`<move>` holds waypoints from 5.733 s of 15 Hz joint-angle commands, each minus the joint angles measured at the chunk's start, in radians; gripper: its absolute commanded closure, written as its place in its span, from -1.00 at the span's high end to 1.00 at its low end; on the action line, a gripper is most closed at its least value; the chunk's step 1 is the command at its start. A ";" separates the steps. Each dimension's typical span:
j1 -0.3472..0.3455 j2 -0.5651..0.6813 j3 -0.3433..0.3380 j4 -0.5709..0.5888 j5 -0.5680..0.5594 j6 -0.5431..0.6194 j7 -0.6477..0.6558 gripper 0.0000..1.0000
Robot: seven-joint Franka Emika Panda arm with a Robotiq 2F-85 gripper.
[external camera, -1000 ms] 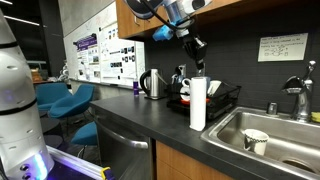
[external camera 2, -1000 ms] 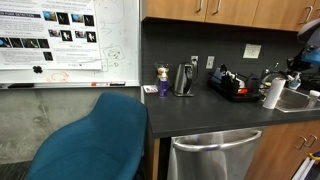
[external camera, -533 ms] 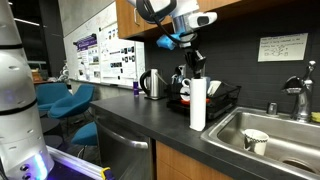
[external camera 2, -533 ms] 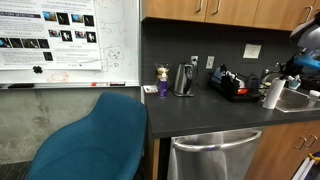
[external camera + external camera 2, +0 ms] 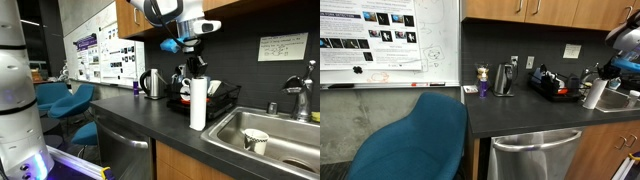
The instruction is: Shift the paper towel roll to the left
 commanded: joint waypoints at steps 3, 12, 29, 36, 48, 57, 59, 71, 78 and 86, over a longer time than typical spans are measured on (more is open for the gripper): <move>-0.028 0.042 0.028 0.064 -0.034 -0.076 0.057 -0.25; -0.012 -0.046 0.115 0.020 -0.172 -0.117 0.173 -0.03; 0.068 -0.215 0.306 -0.146 -0.278 -0.131 0.297 -0.53; 0.075 -0.238 0.319 -0.168 -0.283 -0.125 0.315 -0.53; 0.075 -0.238 0.319 -0.168 -0.283 -0.125 0.315 -0.53; 0.042 -0.364 0.313 -0.315 -0.319 -0.117 0.314 -0.03; 0.040 -0.397 0.319 -0.335 -0.328 -0.113 0.312 -0.03; 0.054 -0.532 0.362 -0.377 -0.350 -0.080 0.311 -0.03; 0.089 -0.544 0.406 -0.389 -0.330 -0.092 0.329 -0.03; 0.149 -0.540 0.463 -0.425 -0.310 -0.088 0.346 -0.03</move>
